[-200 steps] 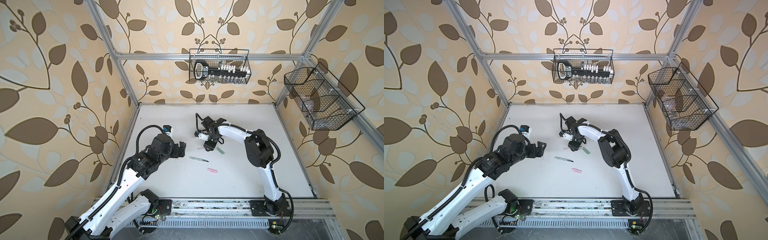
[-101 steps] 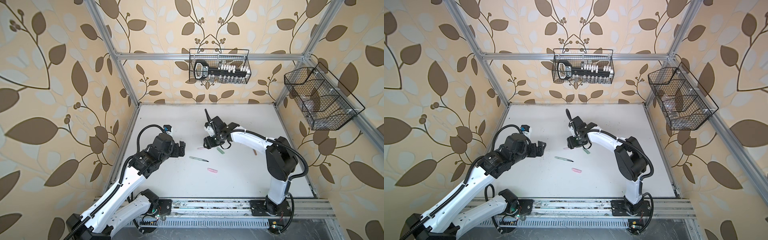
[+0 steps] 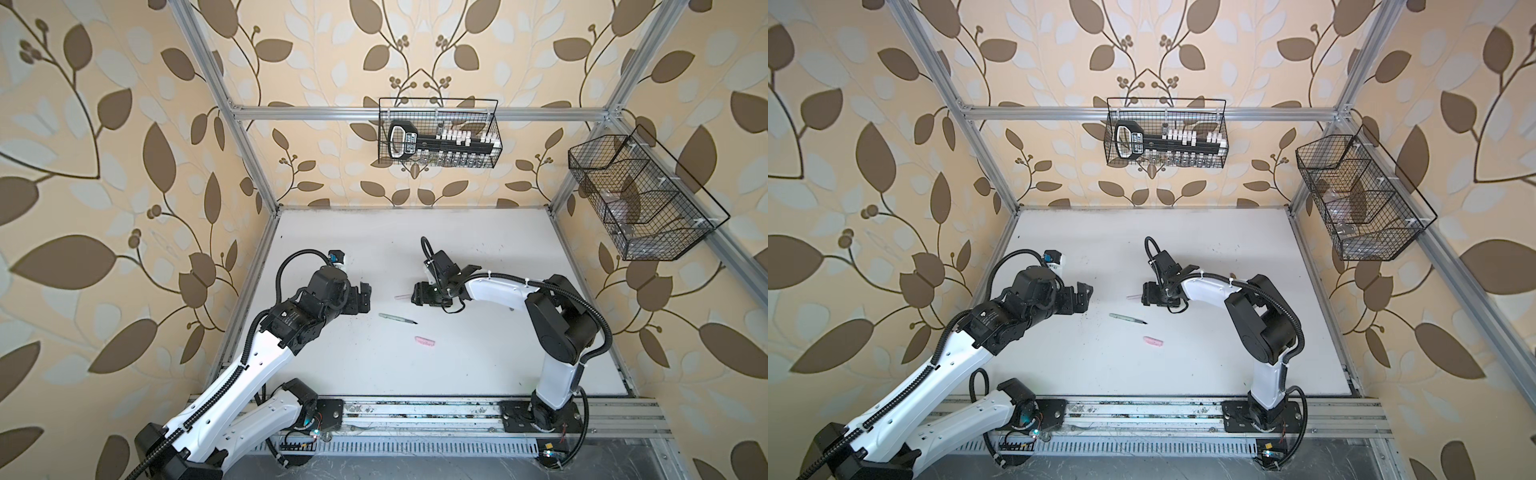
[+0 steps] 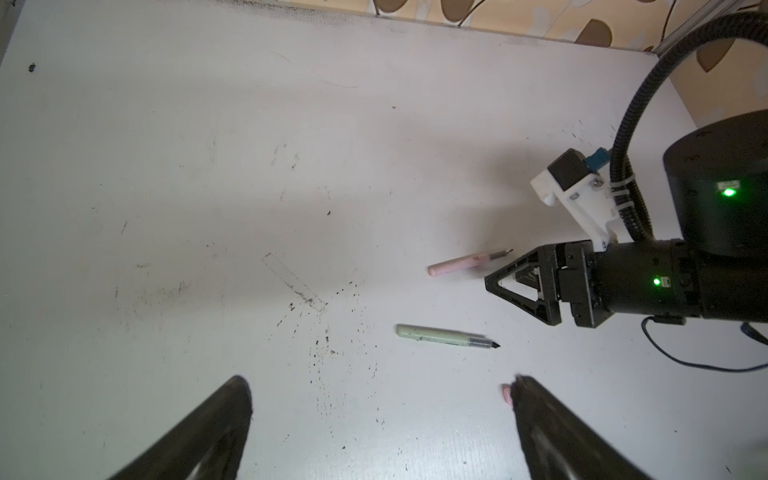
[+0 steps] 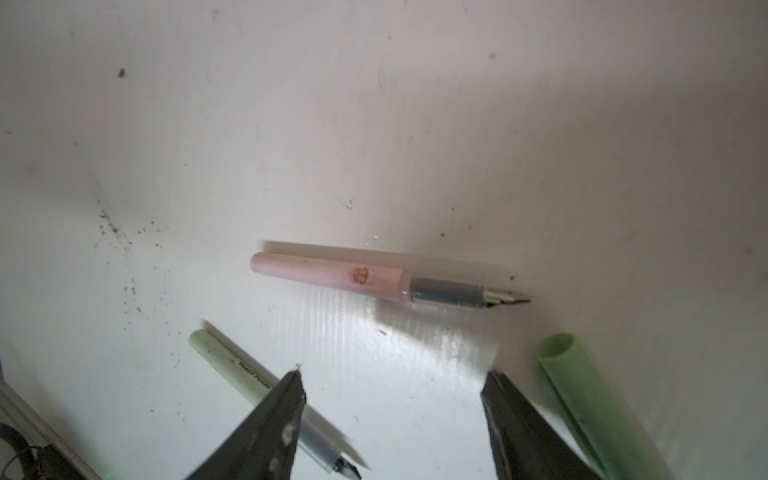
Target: Insert the pens into the pen caps
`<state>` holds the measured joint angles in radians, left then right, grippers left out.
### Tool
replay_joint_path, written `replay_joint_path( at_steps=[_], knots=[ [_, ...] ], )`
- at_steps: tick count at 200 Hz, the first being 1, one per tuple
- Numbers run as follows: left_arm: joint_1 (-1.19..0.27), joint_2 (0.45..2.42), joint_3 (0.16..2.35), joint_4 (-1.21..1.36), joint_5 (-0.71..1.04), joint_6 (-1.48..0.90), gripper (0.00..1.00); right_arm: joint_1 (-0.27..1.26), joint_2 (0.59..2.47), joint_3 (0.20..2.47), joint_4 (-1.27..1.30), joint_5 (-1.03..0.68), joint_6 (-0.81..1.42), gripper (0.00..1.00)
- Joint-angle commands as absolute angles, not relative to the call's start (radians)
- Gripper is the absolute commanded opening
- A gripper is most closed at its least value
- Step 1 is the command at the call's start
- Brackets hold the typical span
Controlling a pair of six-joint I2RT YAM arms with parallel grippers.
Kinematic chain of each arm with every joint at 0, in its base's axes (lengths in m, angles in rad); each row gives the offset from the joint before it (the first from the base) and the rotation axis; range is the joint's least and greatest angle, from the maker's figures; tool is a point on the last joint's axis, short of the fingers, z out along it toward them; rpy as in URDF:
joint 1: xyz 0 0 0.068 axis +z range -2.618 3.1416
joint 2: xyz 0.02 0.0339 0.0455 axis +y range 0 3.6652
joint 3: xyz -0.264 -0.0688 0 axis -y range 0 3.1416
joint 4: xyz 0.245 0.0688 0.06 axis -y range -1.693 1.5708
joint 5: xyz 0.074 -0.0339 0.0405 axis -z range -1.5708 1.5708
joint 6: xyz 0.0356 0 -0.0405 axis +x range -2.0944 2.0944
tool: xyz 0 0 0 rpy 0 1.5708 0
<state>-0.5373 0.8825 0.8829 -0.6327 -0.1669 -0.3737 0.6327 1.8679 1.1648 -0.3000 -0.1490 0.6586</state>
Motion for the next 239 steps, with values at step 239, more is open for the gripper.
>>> replay_joint_path(
  at_steps=[239],
  knots=[
    [-0.539,0.837,0.874,-0.628,-0.173,-0.359,0.99,0.613,2.175,1.582,-0.444,0.112,0.652,0.74]
  ],
)
